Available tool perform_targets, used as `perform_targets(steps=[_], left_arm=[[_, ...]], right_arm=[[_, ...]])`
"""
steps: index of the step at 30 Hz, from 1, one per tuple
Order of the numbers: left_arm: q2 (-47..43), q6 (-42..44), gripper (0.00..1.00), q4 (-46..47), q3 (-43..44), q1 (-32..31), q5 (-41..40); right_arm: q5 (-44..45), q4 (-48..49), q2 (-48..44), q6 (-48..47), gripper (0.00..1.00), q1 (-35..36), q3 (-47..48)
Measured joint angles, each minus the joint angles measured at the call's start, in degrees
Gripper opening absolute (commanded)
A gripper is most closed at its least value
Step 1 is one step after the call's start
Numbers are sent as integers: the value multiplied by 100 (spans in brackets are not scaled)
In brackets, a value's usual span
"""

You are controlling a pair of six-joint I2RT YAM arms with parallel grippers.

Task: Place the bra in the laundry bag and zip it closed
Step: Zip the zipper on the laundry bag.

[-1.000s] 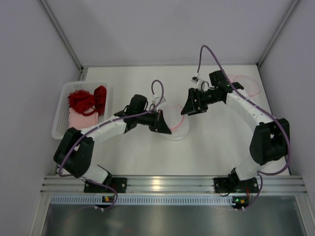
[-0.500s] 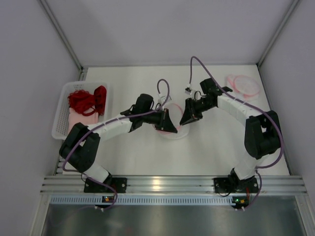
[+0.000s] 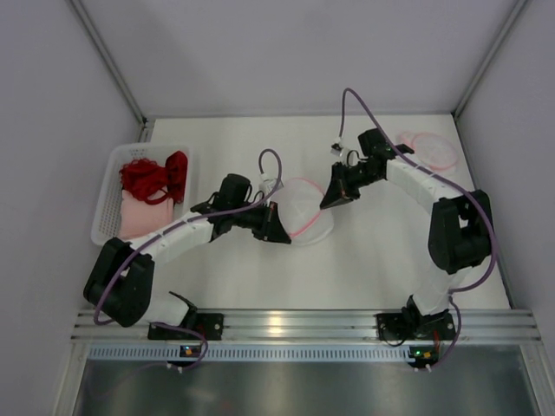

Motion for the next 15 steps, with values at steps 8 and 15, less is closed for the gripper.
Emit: perform_targets(steps=[8, 15], left_arm=[[-42, 208, 0, -181, 48, 98, -20], [487, 13, 0, -138, 730, 96, 59]], right_arm=[[7, -90, 468, -107, 57, -173, 568], [52, -127, 472, -164, 63, -306, 723]])
